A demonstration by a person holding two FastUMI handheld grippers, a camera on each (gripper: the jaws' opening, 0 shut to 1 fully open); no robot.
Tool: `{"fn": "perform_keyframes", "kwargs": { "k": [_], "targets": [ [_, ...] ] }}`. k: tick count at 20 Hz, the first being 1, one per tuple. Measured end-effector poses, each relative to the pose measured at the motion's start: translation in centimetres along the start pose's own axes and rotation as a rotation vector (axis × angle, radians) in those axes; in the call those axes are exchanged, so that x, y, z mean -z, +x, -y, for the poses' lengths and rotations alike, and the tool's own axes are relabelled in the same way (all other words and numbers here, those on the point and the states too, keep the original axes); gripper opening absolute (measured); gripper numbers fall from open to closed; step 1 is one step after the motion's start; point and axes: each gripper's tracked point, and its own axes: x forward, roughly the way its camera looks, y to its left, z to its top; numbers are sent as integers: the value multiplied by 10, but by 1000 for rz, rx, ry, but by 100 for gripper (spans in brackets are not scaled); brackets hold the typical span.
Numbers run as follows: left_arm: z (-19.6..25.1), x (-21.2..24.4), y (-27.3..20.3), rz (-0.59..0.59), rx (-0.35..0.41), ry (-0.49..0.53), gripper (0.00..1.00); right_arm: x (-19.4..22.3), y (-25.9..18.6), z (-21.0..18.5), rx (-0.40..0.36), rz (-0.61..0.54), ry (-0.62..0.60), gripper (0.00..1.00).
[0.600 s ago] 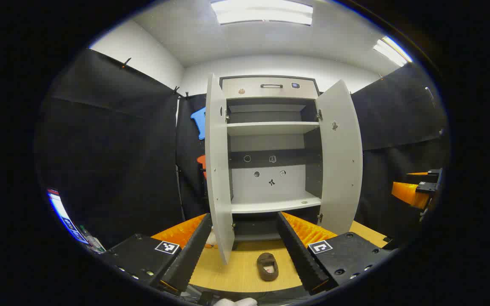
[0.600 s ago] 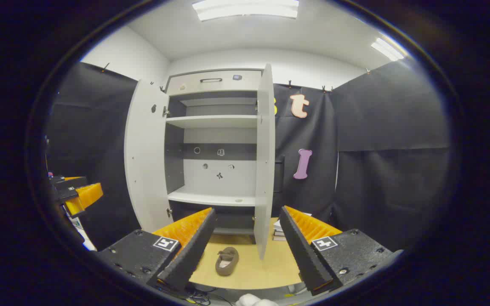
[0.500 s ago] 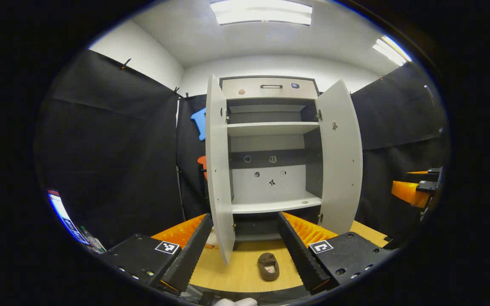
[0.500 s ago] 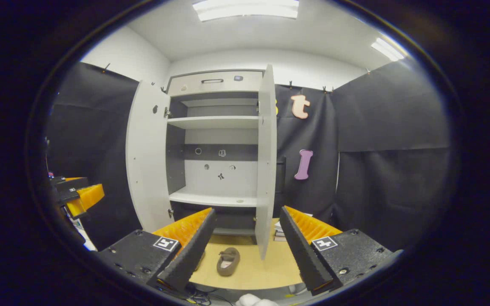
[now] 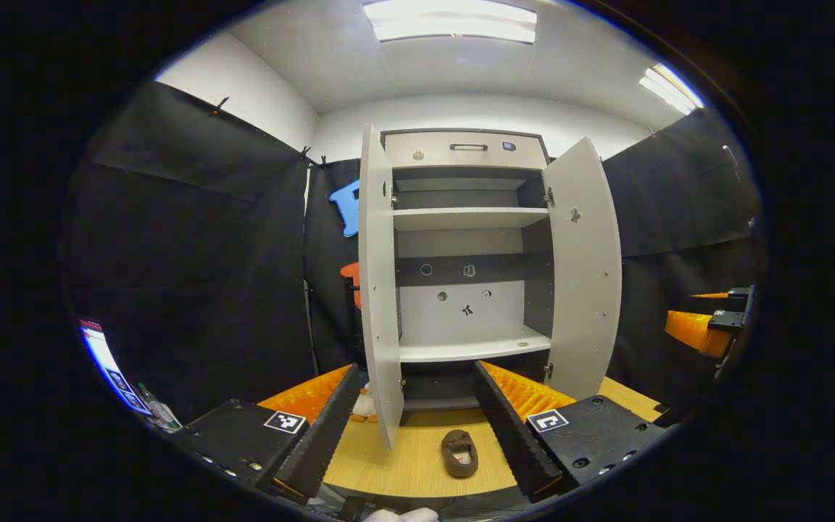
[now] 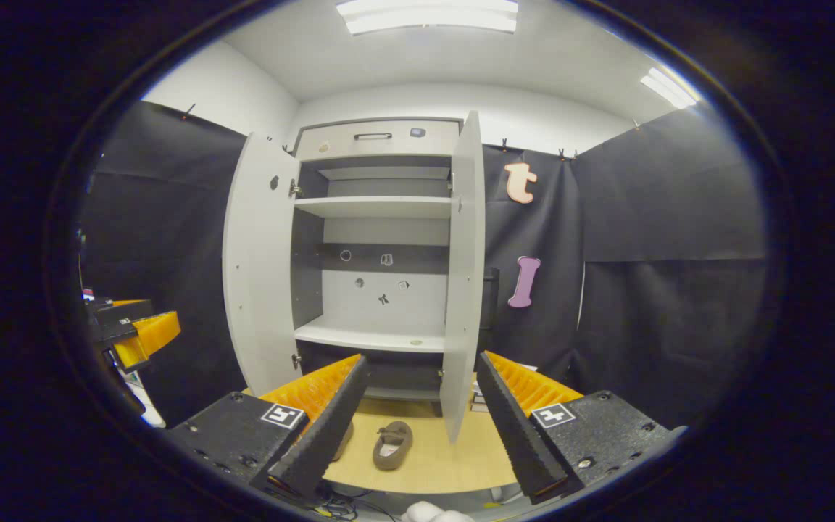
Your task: Grab one shoe with the right hand and put it into the shoe cabinet, grab the other shoe with the left hand and put it into the shoe cabinet; then close the right door with the right hand and the left door with the left hand.
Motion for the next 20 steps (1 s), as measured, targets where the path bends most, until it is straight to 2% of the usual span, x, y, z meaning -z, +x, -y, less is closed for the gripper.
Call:
{"fn": "perform_keyframes", "kwargs": {
  "k": [1,4,7,14,20],
  "targets": [
    [2,2,2,-6,2,2,97,4,3,-1,-7,-10,-3,99],
    [8,6,3,-12,10,-8,95,27,16,-10,-51,-63,-7,99],
    [12,9,2,-15,17,-17,95,66,37,-21,-99,-149,-7,99],
    [-4,27,5,-71,-59,32,96,184,97,-58,-171,-376,10,99],
    [-6,36,12,-111,-100,17,96,288,158,-87,-228,-574,24,97]
  ]
}}
